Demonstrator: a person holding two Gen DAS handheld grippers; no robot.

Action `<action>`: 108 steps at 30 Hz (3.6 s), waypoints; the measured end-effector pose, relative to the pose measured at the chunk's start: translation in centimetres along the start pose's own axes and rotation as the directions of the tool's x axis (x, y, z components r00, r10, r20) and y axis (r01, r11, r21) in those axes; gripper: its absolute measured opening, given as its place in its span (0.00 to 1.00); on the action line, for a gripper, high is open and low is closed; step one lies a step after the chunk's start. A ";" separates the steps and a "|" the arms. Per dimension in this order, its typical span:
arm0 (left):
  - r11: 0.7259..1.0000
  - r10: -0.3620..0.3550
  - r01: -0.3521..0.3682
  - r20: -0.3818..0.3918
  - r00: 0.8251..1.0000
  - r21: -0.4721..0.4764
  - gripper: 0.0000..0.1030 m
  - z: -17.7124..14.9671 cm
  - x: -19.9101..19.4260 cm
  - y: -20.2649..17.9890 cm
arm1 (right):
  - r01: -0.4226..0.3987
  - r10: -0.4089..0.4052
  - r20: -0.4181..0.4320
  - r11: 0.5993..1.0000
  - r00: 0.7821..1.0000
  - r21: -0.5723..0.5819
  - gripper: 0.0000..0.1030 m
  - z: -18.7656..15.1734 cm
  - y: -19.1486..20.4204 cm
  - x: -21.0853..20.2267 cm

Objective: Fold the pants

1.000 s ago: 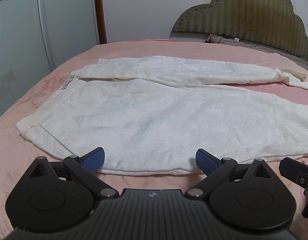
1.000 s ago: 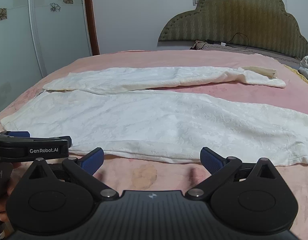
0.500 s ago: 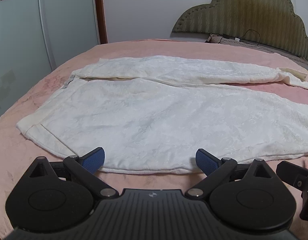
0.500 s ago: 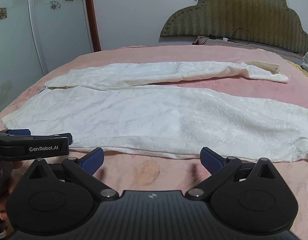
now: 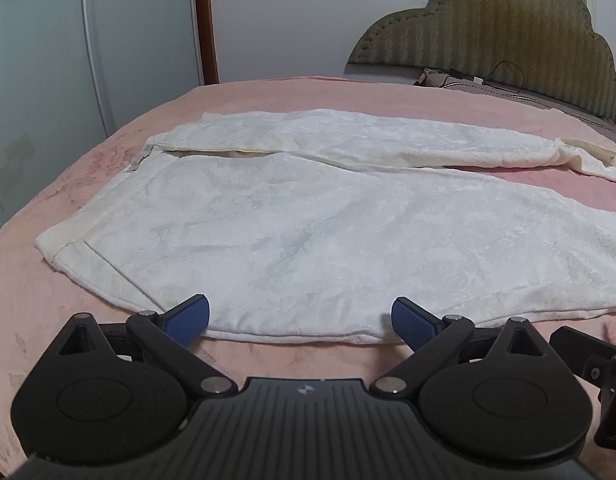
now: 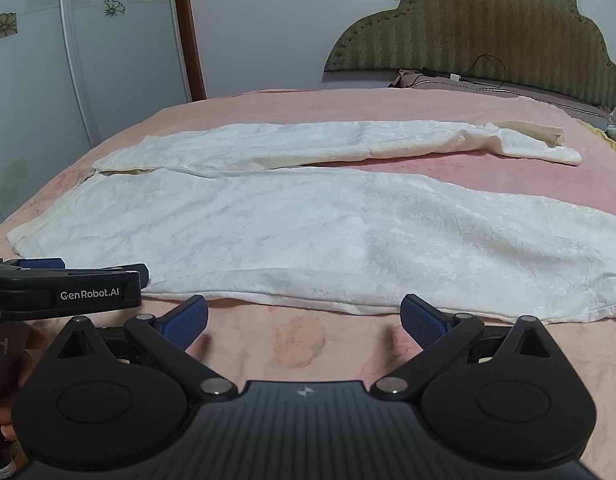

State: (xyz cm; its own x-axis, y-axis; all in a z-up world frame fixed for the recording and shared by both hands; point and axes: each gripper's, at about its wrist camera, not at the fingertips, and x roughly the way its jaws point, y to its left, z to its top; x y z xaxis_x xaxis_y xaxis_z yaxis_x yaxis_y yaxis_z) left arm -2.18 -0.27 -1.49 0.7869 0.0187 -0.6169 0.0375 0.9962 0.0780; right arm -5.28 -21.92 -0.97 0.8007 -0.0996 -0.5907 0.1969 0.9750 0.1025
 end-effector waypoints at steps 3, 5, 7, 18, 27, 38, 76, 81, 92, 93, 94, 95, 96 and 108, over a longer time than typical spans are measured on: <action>1.000 0.013 -0.013 -0.003 1.000 0.000 0.97 0.0 0.0 0.0 | -0.003 0.003 0.001 1.000 1.000 -0.003 1.00 0.0 0.0 0.0; 1.000 0.024 -0.024 -0.004 1.000 0.002 0.97 0.0 0.0 -0.1 | -0.004 0.005 0.002 1.000 1.000 -0.005 1.00 0.0 0.1 -0.1; 1.000 0.025 -0.025 -0.004 1.000 0.003 0.97 -0.1 -0.1 0.0 | -0.004 0.004 0.002 1.000 1.000 -0.009 1.00 0.0 0.2 -0.1; 1.000 0.030 -0.030 -0.004 1.000 -0.006 0.97 0.1 -0.3 0.3 | -0.014 0.014 0.004 1.000 1.000 -0.020 1.00 0.2 0.3 -0.3; 1.000 0.016 -0.016 -0.007 1.000 -0.010 0.97 0.4 0.1 0.6 | -0.011 0.012 0.012 0.998 1.000 -0.059 1.00 1.4 1.0 -0.2; 0.997 -0.011 0.019 0.095 0.995 -0.078 0.96 3.4 -0.4 2.8 | -0.151 0.163 0.063 0.975 0.985 -0.163 1.00 3.1 1.3 1.1; 0.988 0.148 -0.147 0.019 0.989 -0.049 1.00 7.4 13.4 5.2 | -0.575 0.461 -0.361 0.740 0.811 -0.348 0.59 26.8 6.9 39.0; 0.988 0.147 -0.146 0.018 0.989 -0.050 1.00 7.5 13.3 5.2 | -0.539 0.447 -0.301 0.704 0.843 -0.463 0.10 25.8 6.9 36.5; 0.853 -0.056 0.117 0.134 0.989 -0.508 0.94 7.8 10.4 13.3 | -0.241 0.428 -0.001 0.506 0.904 -0.828 0.06 18.0 9.5 19.5; 0.823 -0.090 0.164 0.161 0.983 -0.544 0.95 7.8 9.8 14.2 | -0.227 0.433 0.003 0.479 0.901 -0.848 0.06 17.1 9.2 17.7; 0.799 -0.104 0.192 0.184 0.977 -0.569 0.95 7.9 9.3 14.7 | -0.219 0.437 0.002 0.454 0.900 -0.864 0.06 16.2 8.9 16.0; 0.776 -0.106 0.215 0.214 0.971 -0.593 0.96 7.9 8.6 15.3 | -0.215 0.441 -0.004 0.431 0.898 -0.876 0.06 15.1 8.7 14.2; 0.757 -0.102 0.236 0.247 0.964 -0.609 0.96 8.0 8.0 15.6 | -0.222 0.443 -0.015 0.418 0.896 -0.881 0.06 14.2 8.4 13.0; 0.547 -0.178 0.196 0.116 0.977 -0.814 0.68 10.0 13.4 18.3 | -0.292 0.448 -0.044 0.502 0.893 -0.814 0.06 9.7 6.7 12.0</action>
State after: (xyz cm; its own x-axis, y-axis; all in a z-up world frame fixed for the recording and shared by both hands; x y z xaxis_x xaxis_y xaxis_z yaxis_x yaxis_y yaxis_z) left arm 15.20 17.37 -0.48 0.8338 -0.1688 -0.5256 -0.3261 0.6176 -0.7157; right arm 11.20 -18.48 0.41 0.7784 0.3570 -0.5163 -0.5956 0.6798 -0.4279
